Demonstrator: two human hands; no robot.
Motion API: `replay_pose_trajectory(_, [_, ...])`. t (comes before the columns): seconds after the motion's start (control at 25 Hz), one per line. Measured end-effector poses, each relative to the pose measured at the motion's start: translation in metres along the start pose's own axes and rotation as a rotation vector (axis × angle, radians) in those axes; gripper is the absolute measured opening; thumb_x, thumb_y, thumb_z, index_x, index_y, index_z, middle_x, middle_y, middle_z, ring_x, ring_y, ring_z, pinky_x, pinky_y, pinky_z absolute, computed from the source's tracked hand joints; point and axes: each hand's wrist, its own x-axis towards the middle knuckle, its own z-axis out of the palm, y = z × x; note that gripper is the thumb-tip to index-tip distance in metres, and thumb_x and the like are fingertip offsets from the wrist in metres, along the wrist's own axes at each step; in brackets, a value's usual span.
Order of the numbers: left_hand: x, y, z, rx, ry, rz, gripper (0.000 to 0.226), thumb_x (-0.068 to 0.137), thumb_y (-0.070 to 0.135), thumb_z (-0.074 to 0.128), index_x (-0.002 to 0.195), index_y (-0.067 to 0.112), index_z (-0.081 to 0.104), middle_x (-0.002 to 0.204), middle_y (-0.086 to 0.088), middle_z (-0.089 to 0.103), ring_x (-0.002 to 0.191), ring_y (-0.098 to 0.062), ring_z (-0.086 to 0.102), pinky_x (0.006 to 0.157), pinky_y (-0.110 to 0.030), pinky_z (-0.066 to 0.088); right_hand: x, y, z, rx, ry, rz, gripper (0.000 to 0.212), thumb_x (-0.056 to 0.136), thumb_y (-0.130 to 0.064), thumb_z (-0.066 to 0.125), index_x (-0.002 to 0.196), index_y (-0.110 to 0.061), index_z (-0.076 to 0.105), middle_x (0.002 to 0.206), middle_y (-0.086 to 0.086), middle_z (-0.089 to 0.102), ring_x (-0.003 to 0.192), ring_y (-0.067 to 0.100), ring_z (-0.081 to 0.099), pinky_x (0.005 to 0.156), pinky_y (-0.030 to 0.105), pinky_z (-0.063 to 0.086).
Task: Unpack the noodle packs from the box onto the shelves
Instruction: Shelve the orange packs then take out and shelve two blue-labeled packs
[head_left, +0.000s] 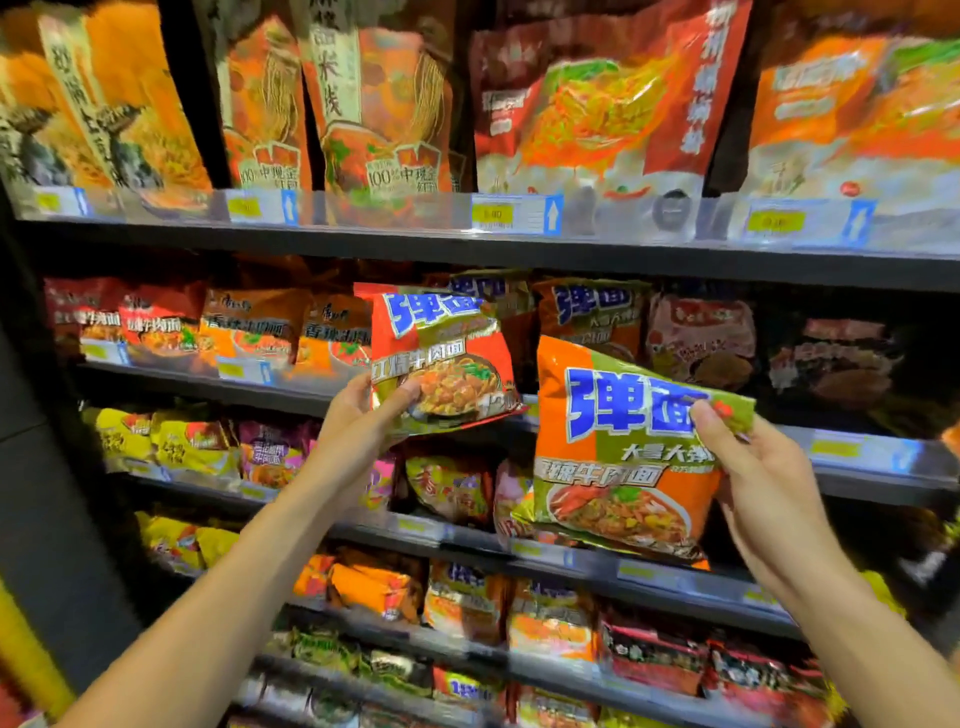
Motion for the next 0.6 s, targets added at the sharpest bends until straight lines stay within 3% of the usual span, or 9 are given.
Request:
replay_pose_trajectory(0.12, [0.037,0.01,0.0,-0.053,-0.029,-0.046,0.038,0.093,0.032,0.066,0.123,0.01,0.062,0.114,-0.005,0.074,0.105,-0.017,0.07,0.091,-0.036,0.054,0.016,-0.007,0.011,-0.007,-0.023,0.011,0.028,0.096,-0.031,0.06,0.114,-0.012,0.067,0.1,0.009,0.078,0.09,0.022,0.076,0.063,0.026,0.061])
replay_pose_trajectory(0.24, [0.072,0.016,0.004,0.004,-0.05,-0.073,0.042,0.092,0.035,0.068,0.12,0.006,0.06,0.11,-0.003,0.074,0.104,-0.017,0.069,0.087,-0.033,0.054,0.035,-0.014,0.02,0.028,0.006,0.047,0.026,0.095,-0.029,0.061,0.113,-0.011,0.068,0.099,0.01,0.078,0.087,0.021,0.076,0.059,0.026,0.06])
replay_pose_trajectory(0.32, [0.094,0.017,0.008,0.05,-0.04,-0.051,0.042,0.091,0.031,0.07,0.124,0.01,0.055,0.114,-0.005,0.071,0.101,-0.014,0.068,0.08,-0.029,0.055,0.049,-0.017,0.025,0.039,0.029,0.068,0.026,0.095,-0.028,0.062,0.113,-0.01,0.068,0.099,0.012,0.078,0.087,0.022,0.076,0.061,0.028,0.062])
replay_pose_trajectory(0.44, [0.116,0.014,0.01,0.281,-0.004,-0.001,0.058,0.087,0.034,0.074,0.128,0.002,0.049,0.126,-0.015,0.062,0.119,-0.027,0.058,0.093,-0.04,0.048,0.067,-0.021,0.029,0.018,0.047,0.078,0.03,0.095,-0.029,0.063,0.116,-0.009,0.067,0.102,0.011,0.077,0.095,0.024,0.075,0.075,0.032,0.063])
replay_pose_trajectory(0.48, [0.121,0.012,0.01,0.349,0.012,0.007,0.054,0.088,0.032,0.073,0.125,0.002,0.048,0.12,-0.01,0.061,0.118,-0.027,0.055,0.09,-0.037,0.046,0.073,-0.022,0.031,0.017,0.055,0.084,0.031,0.094,-0.03,0.063,0.117,-0.009,0.067,0.102,0.011,0.077,0.097,0.024,0.074,0.079,0.033,0.062])
replay_pose_trajectory(0.56, [0.13,0.008,0.014,0.507,0.04,0.029,0.027,0.091,0.025,0.068,0.099,0.01,0.048,0.094,-0.001,0.053,0.096,-0.021,0.053,0.069,-0.03,0.038,0.087,-0.02,0.033,0.026,0.067,0.104,0.03,0.094,-0.029,0.064,0.116,-0.009,0.067,0.103,0.011,0.077,0.096,0.022,0.075,0.082,0.035,0.061])
replay_pose_trajectory(0.6, [0.131,0.009,0.017,0.619,0.065,0.065,0.026,0.091,0.022,0.067,0.087,0.013,0.043,0.084,0.001,0.047,0.084,-0.02,0.05,0.061,-0.03,0.033,0.094,-0.02,0.035,0.033,0.069,0.119,0.029,0.093,-0.029,0.065,0.115,-0.009,0.068,0.102,0.011,0.077,0.095,0.022,0.075,0.081,0.036,0.061])
